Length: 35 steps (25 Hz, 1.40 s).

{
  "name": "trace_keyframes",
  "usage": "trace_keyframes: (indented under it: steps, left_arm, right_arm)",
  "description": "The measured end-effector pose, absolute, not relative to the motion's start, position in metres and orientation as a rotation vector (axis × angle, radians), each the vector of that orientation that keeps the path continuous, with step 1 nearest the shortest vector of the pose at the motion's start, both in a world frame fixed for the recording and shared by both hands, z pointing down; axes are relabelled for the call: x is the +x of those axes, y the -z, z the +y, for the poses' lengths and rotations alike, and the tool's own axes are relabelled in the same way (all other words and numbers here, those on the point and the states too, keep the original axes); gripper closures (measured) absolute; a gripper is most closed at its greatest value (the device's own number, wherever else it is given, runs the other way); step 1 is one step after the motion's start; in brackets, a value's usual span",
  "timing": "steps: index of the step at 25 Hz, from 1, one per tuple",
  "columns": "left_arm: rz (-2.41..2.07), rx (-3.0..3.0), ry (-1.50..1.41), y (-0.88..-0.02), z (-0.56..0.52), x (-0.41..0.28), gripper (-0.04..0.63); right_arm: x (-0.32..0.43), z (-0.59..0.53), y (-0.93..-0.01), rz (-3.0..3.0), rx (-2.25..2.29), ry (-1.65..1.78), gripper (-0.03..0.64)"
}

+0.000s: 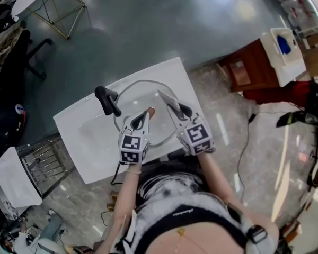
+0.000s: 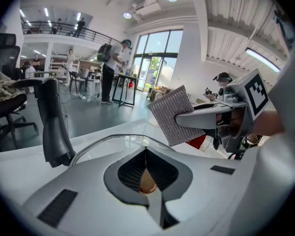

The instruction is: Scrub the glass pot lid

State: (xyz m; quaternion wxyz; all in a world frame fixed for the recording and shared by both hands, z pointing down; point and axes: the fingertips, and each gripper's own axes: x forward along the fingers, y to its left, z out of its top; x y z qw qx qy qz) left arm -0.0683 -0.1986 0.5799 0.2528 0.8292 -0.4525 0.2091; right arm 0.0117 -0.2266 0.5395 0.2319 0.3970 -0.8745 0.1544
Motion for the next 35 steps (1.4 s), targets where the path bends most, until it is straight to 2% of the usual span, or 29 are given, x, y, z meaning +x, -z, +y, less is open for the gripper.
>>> trace_keyframes:
  steps: [2, 3, 7, 10, 18, 19, 23, 35]
  left_arm:
    - [-1.213, 2.263, -0.599, -0.583, -0.198, -0.067, 0.581]
    - [-1.202, 2.271, -0.619, -0.584, -0.198, -0.066, 0.553]
    - [-1.114, 2.320, -0.781, -0.597, -0.193, -0.056, 0.401]
    - [-1.070, 2.331, -0.955, -0.615, -0.188, -0.053, 0.376]
    - [-1.009, 2.281, -1.080, -0.644, -0.184, -0.052, 0.377]
    - [-1.009, 2.284, -1.084, -0.646, -0.184, -0.052, 0.394]
    - [-1.037, 2.292, -1.051, -0.646, -0.185, -0.052, 0.423]
    - [-0.994, 2.295, -1.037, -0.644, -0.183, -0.045, 0.426]
  right_arm:
    - [0.011, -0.225, -0.547, -2.386, 1.068, -0.425, 0.541]
    - [0.011, -0.225, -0.551, -2.377, 1.057, -0.424, 0.541]
    - [0.013, -0.225, -0.559, -2.352, 1.035, -0.416, 0.541]
    - [0.016, -0.223, -0.565, -2.333, 1.015, -0.418, 0.541]
    - [0.026, -0.222, -0.568, -2.315, 1.041, -0.424, 0.541]
    - [0.028, -0.223, -0.567, -2.314, 1.046, -0.424, 0.541]
    - [0.034, -0.223, -0.566, -2.311, 1.062, -0.423, 0.541]
    - [0.041, -0.227, -0.574, -2.251, 1.012, -0.269, 0.541]
